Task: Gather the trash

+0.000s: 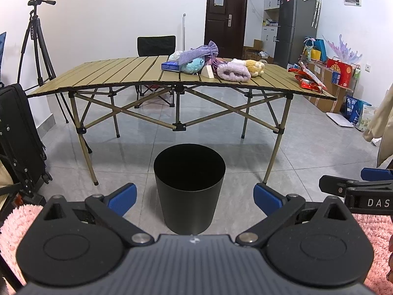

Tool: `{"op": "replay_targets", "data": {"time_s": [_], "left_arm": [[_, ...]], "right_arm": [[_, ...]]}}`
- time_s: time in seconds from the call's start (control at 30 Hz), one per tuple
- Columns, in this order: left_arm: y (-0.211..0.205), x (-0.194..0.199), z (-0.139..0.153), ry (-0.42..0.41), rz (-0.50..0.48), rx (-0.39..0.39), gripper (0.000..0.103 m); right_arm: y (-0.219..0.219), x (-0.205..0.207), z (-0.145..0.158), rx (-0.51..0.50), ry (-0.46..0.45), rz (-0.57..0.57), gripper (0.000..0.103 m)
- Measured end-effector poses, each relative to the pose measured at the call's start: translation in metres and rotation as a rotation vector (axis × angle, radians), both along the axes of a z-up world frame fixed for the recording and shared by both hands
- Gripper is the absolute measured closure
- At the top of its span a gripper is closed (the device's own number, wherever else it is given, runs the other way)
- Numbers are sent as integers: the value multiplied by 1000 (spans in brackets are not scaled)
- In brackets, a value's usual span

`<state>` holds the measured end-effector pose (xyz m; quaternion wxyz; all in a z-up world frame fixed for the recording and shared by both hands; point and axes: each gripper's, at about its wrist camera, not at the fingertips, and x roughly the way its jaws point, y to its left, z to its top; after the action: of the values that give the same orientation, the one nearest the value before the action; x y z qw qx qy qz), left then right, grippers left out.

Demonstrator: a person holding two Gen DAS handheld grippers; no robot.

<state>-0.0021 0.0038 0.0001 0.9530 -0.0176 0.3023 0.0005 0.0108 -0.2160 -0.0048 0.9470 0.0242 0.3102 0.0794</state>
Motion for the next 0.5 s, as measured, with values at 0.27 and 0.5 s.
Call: {"op": "replay_targets", "data": {"time_s": [0.27,0.5], "left_arm": [[1,1,-1,1,3,-2,0],[1,1,0,-1,2,-3,0]], "right_arm": [[3,5,-3,6,-2,9,0],[1,3,-3,7,-4,10,0]]}}
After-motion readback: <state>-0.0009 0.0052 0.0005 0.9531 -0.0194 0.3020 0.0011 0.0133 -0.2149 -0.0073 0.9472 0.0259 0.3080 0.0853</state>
